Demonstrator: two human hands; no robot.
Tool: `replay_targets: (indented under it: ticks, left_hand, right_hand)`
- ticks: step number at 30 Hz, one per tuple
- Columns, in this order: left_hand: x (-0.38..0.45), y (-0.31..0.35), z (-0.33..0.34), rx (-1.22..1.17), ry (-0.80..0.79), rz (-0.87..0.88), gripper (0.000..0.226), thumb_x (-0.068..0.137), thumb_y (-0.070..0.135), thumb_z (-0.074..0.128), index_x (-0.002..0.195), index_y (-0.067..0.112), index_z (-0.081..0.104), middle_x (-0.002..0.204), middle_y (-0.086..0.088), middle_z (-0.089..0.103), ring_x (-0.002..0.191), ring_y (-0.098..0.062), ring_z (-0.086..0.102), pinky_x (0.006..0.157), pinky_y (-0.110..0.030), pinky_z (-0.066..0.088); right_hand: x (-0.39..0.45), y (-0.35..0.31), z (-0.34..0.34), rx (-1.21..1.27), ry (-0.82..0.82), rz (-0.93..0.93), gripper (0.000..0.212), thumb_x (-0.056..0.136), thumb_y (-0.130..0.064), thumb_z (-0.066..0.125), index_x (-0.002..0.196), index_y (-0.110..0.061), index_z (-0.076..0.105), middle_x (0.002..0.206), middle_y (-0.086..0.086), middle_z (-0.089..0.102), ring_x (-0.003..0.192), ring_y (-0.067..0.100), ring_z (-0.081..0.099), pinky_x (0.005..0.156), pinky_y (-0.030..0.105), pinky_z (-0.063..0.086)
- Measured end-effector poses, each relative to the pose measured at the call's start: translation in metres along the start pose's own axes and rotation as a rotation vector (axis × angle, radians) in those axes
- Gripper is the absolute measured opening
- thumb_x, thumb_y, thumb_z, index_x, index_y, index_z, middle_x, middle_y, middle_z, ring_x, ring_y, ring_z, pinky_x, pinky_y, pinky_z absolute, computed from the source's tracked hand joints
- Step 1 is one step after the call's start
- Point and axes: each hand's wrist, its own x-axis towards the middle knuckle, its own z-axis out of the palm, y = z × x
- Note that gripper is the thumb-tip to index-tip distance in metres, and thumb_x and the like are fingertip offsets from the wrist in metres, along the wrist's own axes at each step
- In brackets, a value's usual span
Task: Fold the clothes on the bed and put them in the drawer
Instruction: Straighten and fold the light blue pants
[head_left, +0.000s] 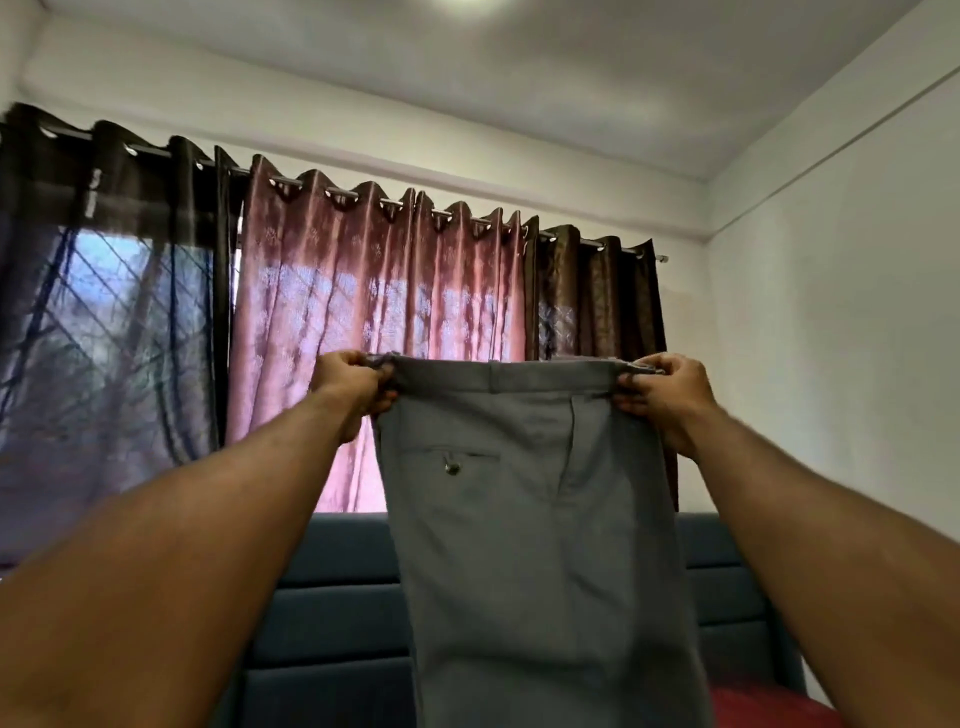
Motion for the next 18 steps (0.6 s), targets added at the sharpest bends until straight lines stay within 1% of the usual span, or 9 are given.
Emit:
replay_targets:
  ticks: [3, 5, 6, 8, 10, 12, 15, 17, 18]
  left_hand:
    - [0.005, 0.011, 0.017, -0.227, -0.039, 0.148, 0.022, 0.092, -0.004, 0.059, 0.081, 0.014, 0.054, 0.087, -0.008, 0.06, 0.077, -0.022, 0.061, 0.07, -0.035, 0.057]
    - [0.004, 0.019, 0.023, -0.293, -0.06, 0.208, 0.022, 0.094, -0.003, 0.057, 0.084, 0.017, 0.055, 0.089, -0.004, 0.061, 0.081, -0.021, 0.062, 0.072, -0.034, 0.057]
    - [0.002, 0.018, 0.023, -0.307, -0.053, 0.208, 0.022, 0.094, -0.002, 0.057, 0.086, 0.019, 0.056, 0.09, -0.003, 0.061, 0.083, -0.022, 0.062, 0.072, -0.034, 0.057]
    - [-0.008, 0.015, 0.018, -0.33, -0.044, 0.181, 0.021, 0.096, 0.002, 0.055, 0.089, 0.022, 0.057, 0.091, -0.003, 0.062, 0.085, -0.024, 0.061, 0.074, -0.039, 0.055]
    - [-0.031, -0.009, 0.006, -0.309, -0.089, 0.1, 0.021, 0.096, 0.002, 0.051, 0.089, 0.021, 0.057, 0.085, -0.003, 0.061, 0.081, -0.024, 0.059, 0.074, -0.038, 0.052]
    - [-0.078, -0.056, -0.017, -0.371, -0.112, -0.014, 0.021, 0.091, 0.001, 0.047, 0.082, 0.018, 0.057, 0.078, -0.004, 0.059, 0.076, -0.021, 0.058, 0.071, -0.034, 0.05]
    - [-0.175, -0.165, -0.058, -0.404, -0.17, -0.253, 0.024, 0.085, 0.001, 0.036, 0.075, 0.012, 0.054, 0.071, -0.005, 0.058, 0.068, -0.018, 0.058, 0.068, -0.03, 0.05]
    - [-0.261, -0.242, -0.095, -0.288, -0.248, -0.459, 0.025, 0.082, -0.001, 0.034, 0.069, 0.009, 0.052, 0.061, -0.004, 0.057, 0.062, -0.019, 0.056, 0.065, -0.032, 0.049]
    - [-0.301, -0.275, -0.116, -0.163, -0.292, -0.559, 0.022, 0.079, 0.0, 0.038, 0.064, 0.008, 0.052, 0.057, -0.005, 0.054, 0.06, -0.02, 0.053, 0.063, -0.033, 0.047]
  right_hand:
    - [0.014, -0.009, -0.005, 0.143, 0.068, -0.083, 0.019, 0.088, 0.006, 0.054, 0.083, -0.012, 0.057, 0.086, 0.016, 0.06, 0.069, 0.024, 0.062, 0.069, 0.033, 0.057]
    - [0.016, -0.021, -0.008, 0.241, 0.046, -0.117, 0.011, 0.09, -0.001, 0.052, 0.091, -0.009, 0.059, 0.089, 0.012, 0.061, 0.083, 0.026, 0.063, 0.077, 0.035, 0.058]
    - [0.012, -0.025, -0.011, 0.31, 0.034, -0.11, 0.006, 0.091, -0.007, 0.054, 0.091, -0.008, 0.059, 0.087, 0.009, 0.06, 0.087, 0.025, 0.062, 0.077, 0.033, 0.057]
    - [-0.004, -0.033, -0.012, 0.39, 0.062, -0.08, 0.019, 0.091, -0.022, 0.061, 0.077, -0.008, 0.059, 0.073, 0.004, 0.06, 0.078, 0.02, 0.062, 0.072, 0.033, 0.056]
    - [-0.037, -0.02, -0.016, 0.306, 0.156, -0.006, 0.028, 0.087, -0.025, 0.069, 0.066, -0.011, 0.058, 0.063, 0.003, 0.059, 0.066, 0.019, 0.061, 0.067, 0.035, 0.055]
    - [-0.084, 0.022, -0.026, 0.203, 0.186, 0.086, 0.024, 0.083, -0.02, 0.074, 0.066, -0.014, 0.057, 0.066, 0.003, 0.061, 0.065, 0.019, 0.061, 0.06, 0.032, 0.053]
    - [-0.182, 0.128, -0.051, 0.126, 0.22, 0.23, 0.022, 0.083, -0.007, 0.072, 0.079, -0.021, 0.055, 0.073, 0.001, 0.06, 0.061, 0.013, 0.057, 0.054, 0.026, 0.049]
    - [-0.274, 0.21, -0.066, 0.086, 0.258, 0.396, 0.029, 0.082, 0.007, 0.066, 0.083, -0.019, 0.053, 0.075, 0.003, 0.058, 0.062, 0.013, 0.055, 0.053, 0.021, 0.05]
    - [-0.321, 0.25, -0.075, 0.011, 0.271, 0.506, 0.032, 0.081, 0.012, 0.063, 0.082, -0.018, 0.053, 0.076, 0.005, 0.056, 0.063, 0.014, 0.053, 0.051, 0.017, 0.048]
